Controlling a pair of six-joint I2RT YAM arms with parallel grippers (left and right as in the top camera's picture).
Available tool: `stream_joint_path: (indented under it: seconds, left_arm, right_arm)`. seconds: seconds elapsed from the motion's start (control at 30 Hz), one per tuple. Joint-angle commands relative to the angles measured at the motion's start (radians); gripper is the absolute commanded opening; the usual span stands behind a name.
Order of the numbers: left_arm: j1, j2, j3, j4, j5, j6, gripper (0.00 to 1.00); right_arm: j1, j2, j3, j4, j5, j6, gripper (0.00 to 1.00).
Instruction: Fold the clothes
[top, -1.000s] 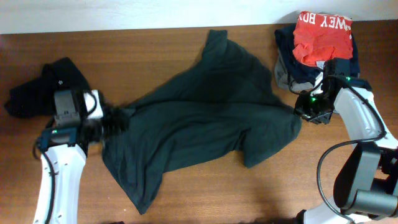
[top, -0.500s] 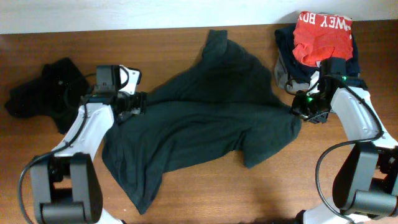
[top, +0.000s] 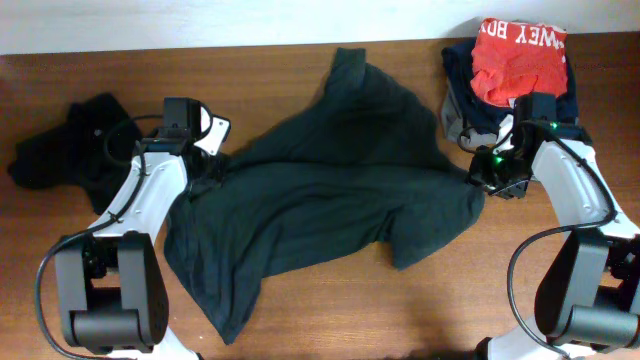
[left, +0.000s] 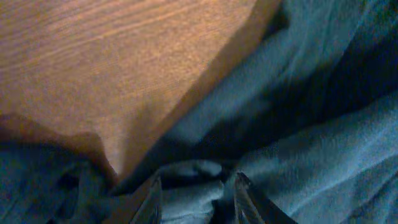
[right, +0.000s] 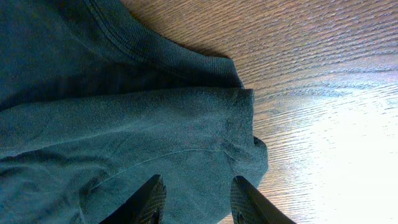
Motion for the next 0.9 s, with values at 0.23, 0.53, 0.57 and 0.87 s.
stream_joint_path:
  seconds: [0.23, 0.53, 0.57, 0.87]
  left_arm:
    - [0.002, 0.042, 0.014, -0.022, 0.05, 0.016, 0.38]
    - [0.003, 0.109, 0.015, -0.003, -0.017, -0.008, 0.12]
    - [0.003, 0.109, 0.019, 0.002, -0.047, -0.03, 0.05]
    - [0.003, 0.108, 0.125, -0.03, -0.197, -0.175, 0.01]
  right_arm:
    - [0.006, -0.004, 0.016, -0.005, -0.002, -0.011, 0.4]
    - [0.005, -0.004, 0.016, -0.004, -0.002, -0.011, 0.4]
    - [0.006, -0.004, 0.016, -0.004, -0.002, -0.011, 0.4]
    - [0.005, -0.004, 0.016, -0.003, -0.002, -0.011, 0.4]
